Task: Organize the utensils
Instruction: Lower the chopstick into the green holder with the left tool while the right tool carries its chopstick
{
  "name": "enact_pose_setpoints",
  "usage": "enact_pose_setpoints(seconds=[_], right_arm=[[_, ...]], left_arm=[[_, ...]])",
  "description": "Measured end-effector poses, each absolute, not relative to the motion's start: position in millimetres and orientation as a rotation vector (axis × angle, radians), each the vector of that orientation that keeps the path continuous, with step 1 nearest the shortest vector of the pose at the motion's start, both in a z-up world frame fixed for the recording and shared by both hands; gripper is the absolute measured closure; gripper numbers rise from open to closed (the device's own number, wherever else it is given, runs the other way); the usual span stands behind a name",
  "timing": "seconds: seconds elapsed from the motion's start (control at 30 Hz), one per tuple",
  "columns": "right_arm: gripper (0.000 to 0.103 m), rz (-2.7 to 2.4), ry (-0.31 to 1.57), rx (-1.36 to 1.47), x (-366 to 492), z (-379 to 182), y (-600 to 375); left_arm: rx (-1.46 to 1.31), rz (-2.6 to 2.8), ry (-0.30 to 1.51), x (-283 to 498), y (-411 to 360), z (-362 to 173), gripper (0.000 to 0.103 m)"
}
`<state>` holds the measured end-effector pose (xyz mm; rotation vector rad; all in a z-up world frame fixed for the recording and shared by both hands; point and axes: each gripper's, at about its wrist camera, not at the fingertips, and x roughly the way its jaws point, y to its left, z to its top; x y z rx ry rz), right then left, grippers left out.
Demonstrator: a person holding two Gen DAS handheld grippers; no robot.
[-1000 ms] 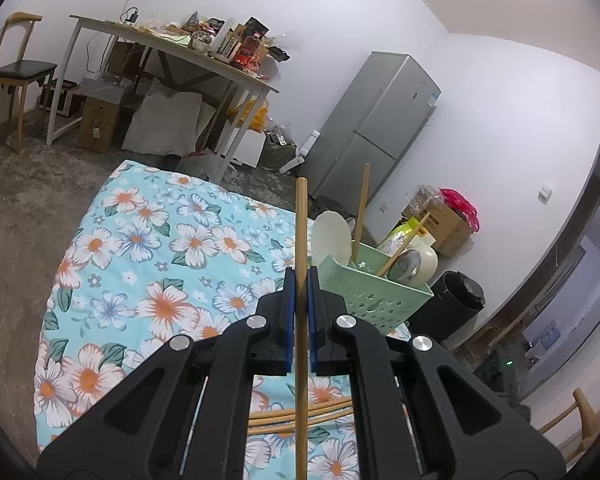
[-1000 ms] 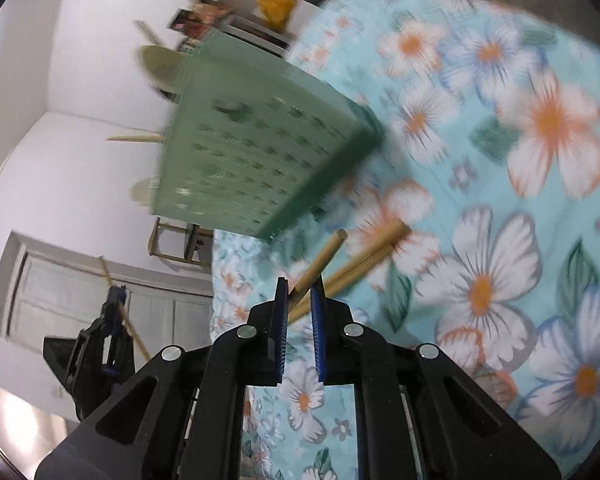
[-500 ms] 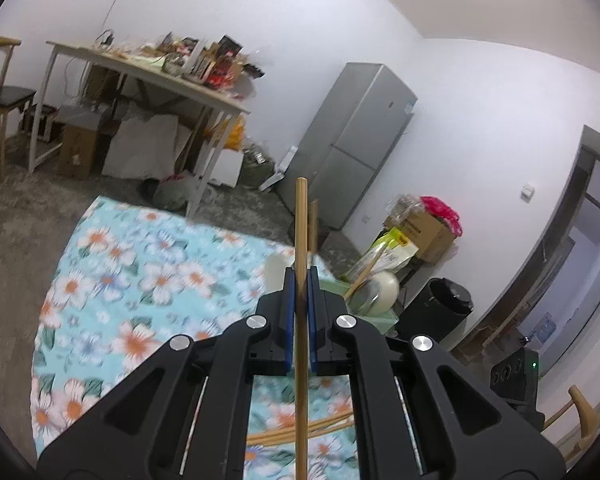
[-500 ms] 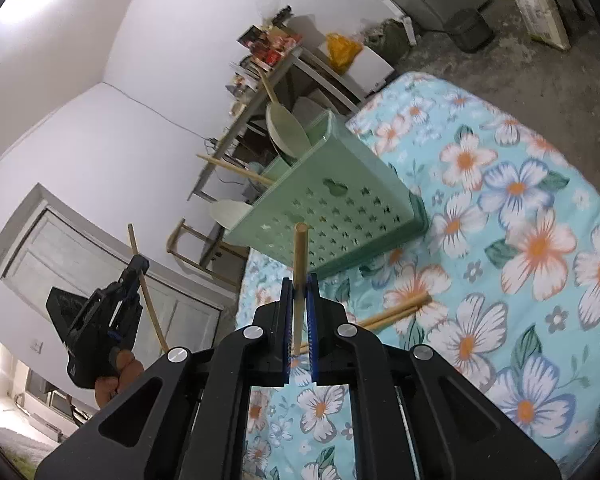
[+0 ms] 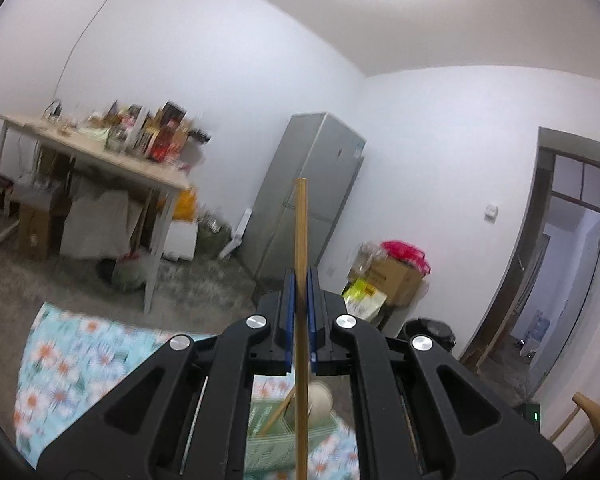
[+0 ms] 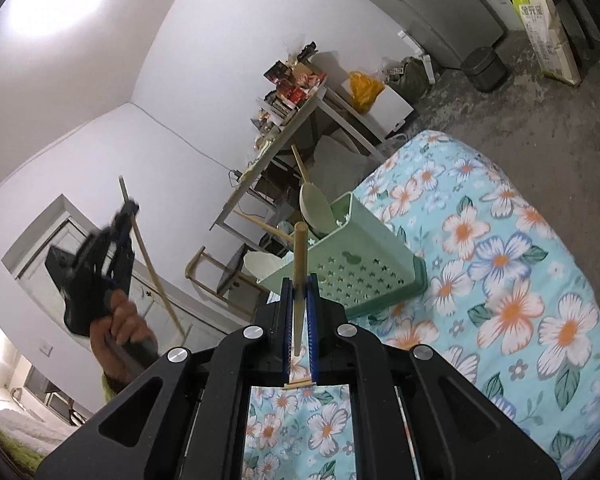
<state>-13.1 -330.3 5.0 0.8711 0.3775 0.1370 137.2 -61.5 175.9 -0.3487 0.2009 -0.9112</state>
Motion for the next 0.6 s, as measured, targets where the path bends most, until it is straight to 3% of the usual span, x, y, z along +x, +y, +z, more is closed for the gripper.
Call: enact_pose_setpoints(seconds=[0.2, 0.6], right_arm=[[0.096, 0.119, 0.356, 0.858, -20.6, 7.4, -337.5], [0.096, 0.087, 0.362, 0.914, -23.3, -7.2, -363.1]], left_arm=[[-0.342, -0.857, 0.110, 149.0, -104.6, 185.2, 0.099], [-0.344, -0.657, 0.150, 195.7, -161.1, 134.0, 0.099]])
